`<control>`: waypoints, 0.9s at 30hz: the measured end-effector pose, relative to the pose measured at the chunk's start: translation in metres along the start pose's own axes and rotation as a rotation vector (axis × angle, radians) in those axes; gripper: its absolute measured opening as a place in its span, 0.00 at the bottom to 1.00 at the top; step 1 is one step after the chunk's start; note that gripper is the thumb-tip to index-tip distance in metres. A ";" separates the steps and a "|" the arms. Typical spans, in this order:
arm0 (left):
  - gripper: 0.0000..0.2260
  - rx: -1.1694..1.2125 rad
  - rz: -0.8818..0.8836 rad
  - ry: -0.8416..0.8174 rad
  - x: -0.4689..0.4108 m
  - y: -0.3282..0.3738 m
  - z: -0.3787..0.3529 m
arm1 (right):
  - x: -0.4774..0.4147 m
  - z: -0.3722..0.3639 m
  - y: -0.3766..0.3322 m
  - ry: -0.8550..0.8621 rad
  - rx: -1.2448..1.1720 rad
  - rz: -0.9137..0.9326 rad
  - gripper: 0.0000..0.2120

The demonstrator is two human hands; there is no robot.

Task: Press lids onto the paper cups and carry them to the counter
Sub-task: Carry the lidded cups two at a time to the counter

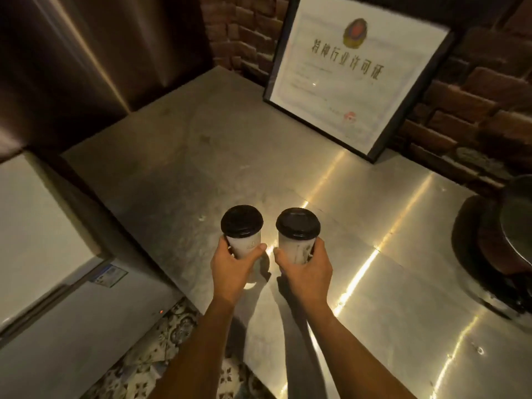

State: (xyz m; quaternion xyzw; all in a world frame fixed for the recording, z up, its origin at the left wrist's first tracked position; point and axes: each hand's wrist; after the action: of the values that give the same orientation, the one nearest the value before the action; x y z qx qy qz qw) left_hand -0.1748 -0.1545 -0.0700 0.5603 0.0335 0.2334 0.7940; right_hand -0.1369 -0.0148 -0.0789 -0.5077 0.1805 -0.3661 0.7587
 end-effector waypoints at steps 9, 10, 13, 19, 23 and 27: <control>0.33 0.132 -0.012 0.297 -0.014 0.032 0.155 | 0.079 -0.067 -0.109 -0.242 -0.023 0.290 0.35; 0.34 0.144 -0.005 0.337 -0.011 0.032 0.181 | 0.098 -0.073 -0.120 -0.283 -0.037 0.323 0.34; 0.32 0.167 -0.044 0.465 0.005 0.024 0.265 | 0.164 -0.087 -0.149 -0.402 -0.063 0.423 0.31; 0.25 0.223 -0.089 0.763 0.088 -0.020 0.457 | 0.350 -0.099 -0.189 -0.676 -0.186 0.531 0.28; 0.25 0.220 -0.069 0.924 0.175 -0.071 0.585 | 0.500 -0.088 -0.195 -0.815 -0.248 0.627 0.28; 0.25 0.222 -0.066 1.118 0.285 -0.125 0.704 | 0.655 -0.067 -0.186 -0.971 -0.311 0.684 0.27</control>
State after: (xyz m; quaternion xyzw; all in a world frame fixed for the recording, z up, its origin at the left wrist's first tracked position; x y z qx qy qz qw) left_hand 0.3413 -0.6865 0.1363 0.4303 0.4902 0.4645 0.5990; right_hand 0.1869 -0.5819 0.1252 -0.6344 0.0184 0.2019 0.7459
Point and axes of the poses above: each hand's wrist, its own x-axis away from the middle knuckle, its own z-axis out of the back of the hand, y = z × x, and after that the axes turned 13 degrees about y, right-handed
